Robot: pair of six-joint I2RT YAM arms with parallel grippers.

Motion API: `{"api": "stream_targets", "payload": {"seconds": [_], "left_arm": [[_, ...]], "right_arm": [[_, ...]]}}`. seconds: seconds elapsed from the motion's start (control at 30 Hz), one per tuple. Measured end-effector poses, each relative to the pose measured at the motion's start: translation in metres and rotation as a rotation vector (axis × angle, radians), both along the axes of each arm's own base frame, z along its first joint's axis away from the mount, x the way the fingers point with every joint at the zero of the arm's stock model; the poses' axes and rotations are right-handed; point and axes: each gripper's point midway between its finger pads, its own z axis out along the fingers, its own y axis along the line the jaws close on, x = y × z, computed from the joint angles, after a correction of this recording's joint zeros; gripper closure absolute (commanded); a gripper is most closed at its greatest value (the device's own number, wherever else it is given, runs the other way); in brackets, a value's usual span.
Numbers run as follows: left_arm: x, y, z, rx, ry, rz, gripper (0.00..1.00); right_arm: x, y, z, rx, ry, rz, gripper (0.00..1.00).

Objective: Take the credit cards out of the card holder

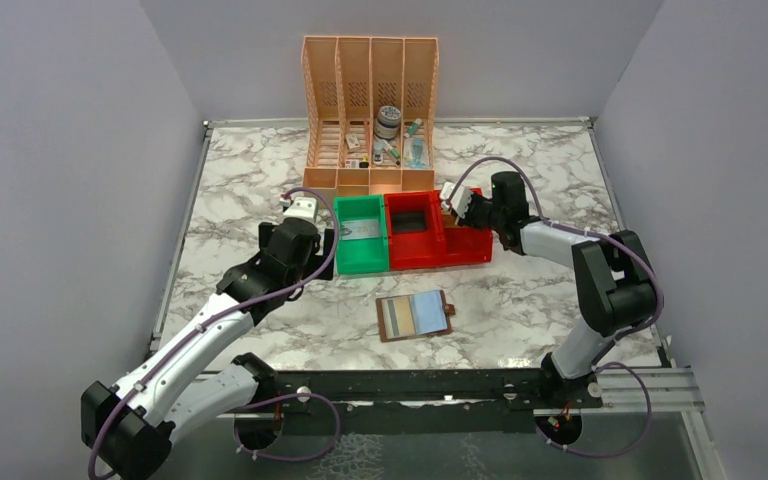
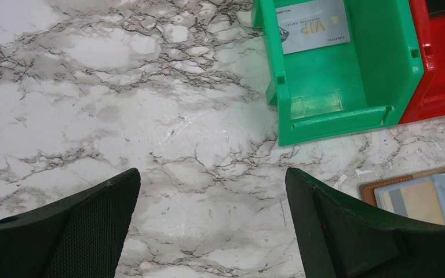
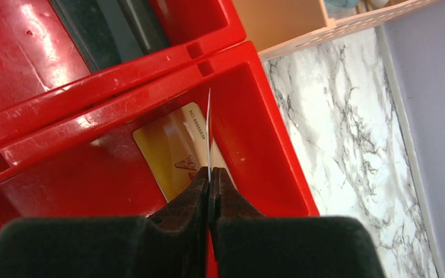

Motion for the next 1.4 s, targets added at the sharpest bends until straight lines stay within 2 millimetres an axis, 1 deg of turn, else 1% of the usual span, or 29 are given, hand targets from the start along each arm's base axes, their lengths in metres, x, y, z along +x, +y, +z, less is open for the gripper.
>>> {"api": "stream_targets", "payload": {"seconds": [0.17, 0.33, 0.47, 0.53, 0.7, 0.8, 0.83, 1.13, 1.3, 1.4], "left_arm": [[0.001, -0.001, -0.003, 0.005, 0.010, -0.007, 0.01], [0.002, 0.000, -0.005, 0.009, 0.017, -0.007, 0.01], [0.005, 0.004, -0.010, 0.019, 0.038, 0.008, 0.01], [0.006, 0.005, -0.013, 0.020, 0.047, 0.010, 0.01], [0.006, 0.004, -0.013, 0.017, 0.049, 0.007, 0.01], [0.006, 0.004, -0.013, 0.016, 0.048, 0.008, 0.01], [0.006, 0.004, -0.013, 0.015, 0.049, 0.007, 0.01], [0.007, 0.006, -0.013, 0.012, 0.052, 0.015, 0.01], [0.008, 0.007, -0.013, 0.009, 0.053, 0.019, 0.01], [0.007, 0.006, -0.014, 0.006, 0.057, 0.016, 0.01]], "right_arm": [[0.000, -0.001, -0.012, -0.022, 0.014, 0.012, 0.99], [0.004, 0.000, -0.010, -0.035, -0.003, 0.022, 0.99], [0.007, 0.001, -0.012, -0.040, -0.005, 0.027, 0.99], [0.007, 0.001, -0.014, -0.047, -0.003, 0.031, 0.92], [0.007, 0.001, -0.015, -0.053, -0.005, 0.038, 0.88], [0.006, 0.002, -0.016, -0.048, -0.002, 0.045, 0.78], [0.006, 0.002, -0.016, -0.048, -0.001, 0.046, 0.77], [0.005, 0.002, -0.018, -0.049, 0.007, 0.047, 0.76], [0.001, 0.001, -0.031, -0.063, 0.055, 0.048, 0.68], [-0.002, 0.000, -0.035, -0.069, 0.076, 0.049, 0.67]]}}
